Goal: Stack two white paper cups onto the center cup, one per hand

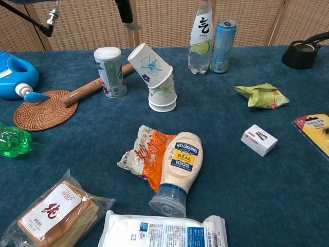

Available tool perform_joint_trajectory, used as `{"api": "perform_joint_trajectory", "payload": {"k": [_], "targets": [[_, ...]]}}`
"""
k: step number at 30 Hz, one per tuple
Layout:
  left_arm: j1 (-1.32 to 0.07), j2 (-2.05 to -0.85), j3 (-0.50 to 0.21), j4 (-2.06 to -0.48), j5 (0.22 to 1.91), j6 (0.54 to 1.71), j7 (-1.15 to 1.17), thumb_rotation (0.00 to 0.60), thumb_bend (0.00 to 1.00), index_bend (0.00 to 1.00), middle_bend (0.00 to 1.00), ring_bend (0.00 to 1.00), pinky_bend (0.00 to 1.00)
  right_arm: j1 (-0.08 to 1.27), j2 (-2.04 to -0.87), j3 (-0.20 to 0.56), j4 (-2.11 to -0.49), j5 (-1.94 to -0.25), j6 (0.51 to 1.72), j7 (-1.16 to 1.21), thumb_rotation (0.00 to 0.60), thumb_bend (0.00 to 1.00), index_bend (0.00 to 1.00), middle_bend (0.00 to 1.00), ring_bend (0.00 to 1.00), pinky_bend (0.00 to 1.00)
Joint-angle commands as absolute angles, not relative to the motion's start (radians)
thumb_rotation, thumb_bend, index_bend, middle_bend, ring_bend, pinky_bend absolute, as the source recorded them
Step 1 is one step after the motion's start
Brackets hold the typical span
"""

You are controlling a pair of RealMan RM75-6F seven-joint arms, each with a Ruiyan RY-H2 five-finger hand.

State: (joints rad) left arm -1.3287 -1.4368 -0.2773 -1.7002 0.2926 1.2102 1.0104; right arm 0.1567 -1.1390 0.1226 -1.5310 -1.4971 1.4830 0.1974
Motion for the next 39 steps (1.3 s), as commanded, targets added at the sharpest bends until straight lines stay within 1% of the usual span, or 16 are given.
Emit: {"api": "perform_joint_trajectory", "payload": {"k": [1,8,16,24,30,34,39], "targets": [[-1.319,-1.406,-0.245,-1.721,0.287,1.232,1.058,0.600,0.36,0.00,0.00,0.00,0.33,0.158,-1.140,0.123,-1.531,-1.497,1.480,0.197,0.600,0.22,0.03,0.00,0.00,0.24],[-1.304,-1.441,-0.219,-1.681,0.304,1.229,1.064,0.600,0.37,0.00,0.00,0.00,0.33,0.159,-1.139,0.123,-1.537,-1.501,1.482,0.195,0.600,0.22,0.03,0.00,0.00,0.24],[-1.304,-1.524,-0.202,-1.594,0.314,1.215,1.083,0.600,0.36,0.00,0.00,0.00,0.34,0.155,-1.137,0.123,-1.534,-1.500,1.484,0.206,0.600,0.22,0.03,0.00,0.00,0.24],[-1.322,-1.620,-0.218,-1.496,0.361,1.215,1.095,0.600,0.36,0.00,0.00,0.00,0.35,0.153,-1.131,0.123,-1.534,-1.499,1.483,0.221,0.600,0.22,0.03,0.00,0.00,0.24],[-1.317,-1.679,-0.222,-1.431,0.449,1.217,1.059,0.600,0.36,0.01,0.00,0.00,0.36,0.152,-1.132,0.119,-1.537,-1.506,1.485,0.223,0.600,0.22,0.03,0.00,0.00,0.24],[-1.306,-1.702,-0.228,-1.403,0.504,1.217,1.029,0.600,0.36,0.00,0.00,0.00,0.36,0.149,-1.130,0.118,-1.541,-1.507,1.488,0.224,0.600,0.22,0.03,0.00,0.00,0.24],[-1.294,-1.711,-0.234,-1.402,0.523,1.208,1.030,0.600,0.36,0.00,0.00,0.00,0.36,0.146,-1.129,0.117,-1.544,-1.508,1.492,0.224,0.600,0.22,0.03,0.00,0.00,0.24]]}}
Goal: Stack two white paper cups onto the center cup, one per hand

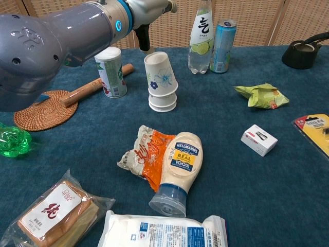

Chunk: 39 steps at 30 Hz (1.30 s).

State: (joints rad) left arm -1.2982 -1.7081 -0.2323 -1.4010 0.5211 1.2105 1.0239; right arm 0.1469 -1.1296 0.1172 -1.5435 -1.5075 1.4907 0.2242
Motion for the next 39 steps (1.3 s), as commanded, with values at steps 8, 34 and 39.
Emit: {"api": "perform_joint_trajectory", "payload": {"k": [8,34,39], "targets": [[-1.269,-1.709,-0.246,-1.423,0.519,1.202,1.039,0.600,0.36,0.00,0.00,0.00,0.36,0.147,-1.130,0.117,-1.547,-1.510,1.492,0.219,0.600,0.22,0.03,0.00,0.00,0.24],[-0.783,-1.095,0.053,-2.008,1.139,1.378,0.598,0.600,0.36,0.00,0.00,0.00,0.33,0.160,-1.152,0.104,-1.532,-1.518,1.464,0.172,0.600,0.22,0.03,0.00,0.00,0.24],[-0.627,-1.028,0.154,-1.950,1.347,1.462,0.395,0.600,0.36,0.00,0.00,0.00,0.31,0.164,-1.168,0.099,-1.520,-1.516,1.453,0.146,0.600,0.22,0.03,0.00,0.00,0.24]]}}
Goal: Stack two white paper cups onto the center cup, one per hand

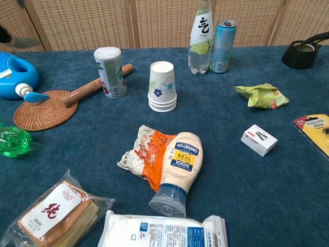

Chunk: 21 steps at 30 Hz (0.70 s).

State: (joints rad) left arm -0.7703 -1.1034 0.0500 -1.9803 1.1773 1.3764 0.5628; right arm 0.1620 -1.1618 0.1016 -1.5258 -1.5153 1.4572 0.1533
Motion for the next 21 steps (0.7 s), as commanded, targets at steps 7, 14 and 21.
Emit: {"api": "perform_joint_trajectory", "payload": {"k": [7,14,21], "targets": [[-0.431,-1.026,0.231,-1.830,1.530,1.623,0.248,0.600,0.36,0.00,0.00,0.00,0.30,0.164,-1.172,0.097,-1.519,-1.519,1.456,0.128,0.600,0.22,0.03,0.00,0.00,0.24],[-0.254,-1.052,0.242,-1.719,1.578,1.772,0.155,0.600,0.36,0.00,0.00,0.00,0.24,0.162,-1.167,0.100,-1.526,-1.514,1.461,0.121,0.600,0.23,0.03,0.00,0.00,0.24],[-0.159,-1.070,0.208,-1.596,1.550,1.800,0.001,0.600,0.36,0.00,0.00,0.00,0.22,0.160,-1.170,0.109,-1.519,-1.488,1.456,0.088,0.600,0.24,0.03,0.00,0.00,0.24]]}}
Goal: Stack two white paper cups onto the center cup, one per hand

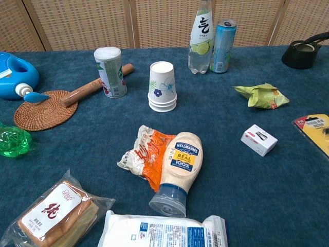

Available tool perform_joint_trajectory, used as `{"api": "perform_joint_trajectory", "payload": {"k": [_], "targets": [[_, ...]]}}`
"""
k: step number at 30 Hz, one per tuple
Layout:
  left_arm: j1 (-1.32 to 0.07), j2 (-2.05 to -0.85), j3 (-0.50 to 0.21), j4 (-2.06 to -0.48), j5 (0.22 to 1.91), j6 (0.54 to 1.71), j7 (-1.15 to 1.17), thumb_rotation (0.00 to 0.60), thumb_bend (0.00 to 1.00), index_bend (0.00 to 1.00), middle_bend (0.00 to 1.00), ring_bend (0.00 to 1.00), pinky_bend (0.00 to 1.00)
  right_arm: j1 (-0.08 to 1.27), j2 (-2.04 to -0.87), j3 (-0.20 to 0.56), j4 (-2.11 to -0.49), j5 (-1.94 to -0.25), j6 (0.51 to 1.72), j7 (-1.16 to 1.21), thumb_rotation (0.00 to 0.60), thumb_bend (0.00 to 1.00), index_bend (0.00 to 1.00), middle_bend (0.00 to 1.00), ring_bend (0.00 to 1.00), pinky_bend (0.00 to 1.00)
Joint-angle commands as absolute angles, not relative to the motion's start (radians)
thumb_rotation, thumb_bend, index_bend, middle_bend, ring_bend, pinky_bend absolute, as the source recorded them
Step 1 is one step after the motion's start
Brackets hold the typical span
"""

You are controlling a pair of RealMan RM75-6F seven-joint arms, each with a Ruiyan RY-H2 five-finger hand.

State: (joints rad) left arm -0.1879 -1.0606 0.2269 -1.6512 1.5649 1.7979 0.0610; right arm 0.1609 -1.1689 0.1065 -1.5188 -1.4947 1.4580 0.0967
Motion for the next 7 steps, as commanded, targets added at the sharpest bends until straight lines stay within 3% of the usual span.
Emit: {"api": "perform_joint_trajectory", "payload": {"k": [1,7], "targets": [[-0.157,-1.066,0.203,-1.589,1.546,1.790,-0.011,0.600,0.36,0.00,0.00,0.00,0.22,0.161,-1.170,0.109,-1.520,-1.487,1.455,0.085,0.600,0.24,0.03,0.00,0.00,0.24],[-0.142,-1.051,0.167,-1.560,1.561,1.773,-0.031,0.600,0.36,0.00,0.00,0.00,0.21,0.161,-1.169,0.108,-1.523,-1.484,1.453,0.038,0.600,0.25,0.03,0.00,0.00,0.24]]}}
